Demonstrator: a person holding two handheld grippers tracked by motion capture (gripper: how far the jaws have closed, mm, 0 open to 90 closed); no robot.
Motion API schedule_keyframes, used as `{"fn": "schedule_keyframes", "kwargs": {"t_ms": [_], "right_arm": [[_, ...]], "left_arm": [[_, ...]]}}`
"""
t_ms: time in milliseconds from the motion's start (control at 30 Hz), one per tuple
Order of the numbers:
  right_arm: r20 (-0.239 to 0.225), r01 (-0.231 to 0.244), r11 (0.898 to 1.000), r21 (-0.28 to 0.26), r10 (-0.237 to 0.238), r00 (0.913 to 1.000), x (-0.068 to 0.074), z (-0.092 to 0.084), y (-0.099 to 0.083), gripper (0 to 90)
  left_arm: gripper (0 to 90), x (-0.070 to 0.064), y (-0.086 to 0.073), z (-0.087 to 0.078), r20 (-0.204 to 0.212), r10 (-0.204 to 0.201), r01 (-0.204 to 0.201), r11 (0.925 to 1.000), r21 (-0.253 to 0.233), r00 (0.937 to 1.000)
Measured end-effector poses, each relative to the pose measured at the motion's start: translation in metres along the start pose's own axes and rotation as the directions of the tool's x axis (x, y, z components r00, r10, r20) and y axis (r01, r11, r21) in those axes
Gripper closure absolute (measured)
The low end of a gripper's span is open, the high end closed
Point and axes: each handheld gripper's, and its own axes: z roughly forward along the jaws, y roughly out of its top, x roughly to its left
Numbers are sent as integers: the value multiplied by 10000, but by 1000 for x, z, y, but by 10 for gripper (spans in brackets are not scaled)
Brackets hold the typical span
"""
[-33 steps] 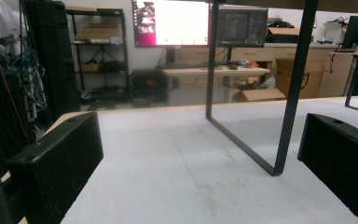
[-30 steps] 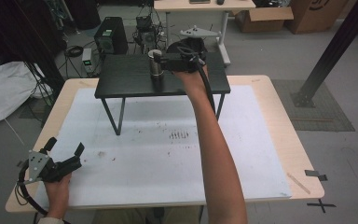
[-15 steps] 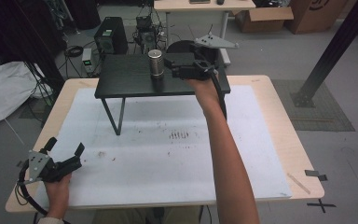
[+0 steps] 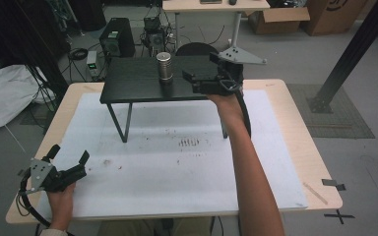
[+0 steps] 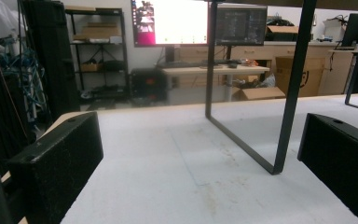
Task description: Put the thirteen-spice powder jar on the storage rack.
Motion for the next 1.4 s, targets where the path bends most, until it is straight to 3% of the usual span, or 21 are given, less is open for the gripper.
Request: {"fn": "schedule_keyframes", "kwargs": {"t_ms": [433,700,933,1400], "right_arm": [[-121,282,9993,-258,-285,9995,7,-27,-10,2],[-244,681,9966,-457,-692,9973,15,-49,-23,2],[-234,716,9965,-422,-726,9971,17,-62,-35,2],[134,734,9935,-865,-725,9973,10,-101,-78,2]], "left_arm": [[4,0,0,0,1,14,-14,10000,-4,10000],[4,0,0,0,2,25,-25,10000,3,10000],[4,0,0,0,2,20,-20,10000,-2,10000],[4,0,0,0,7,19,-19,10000,-1,10000]]}}
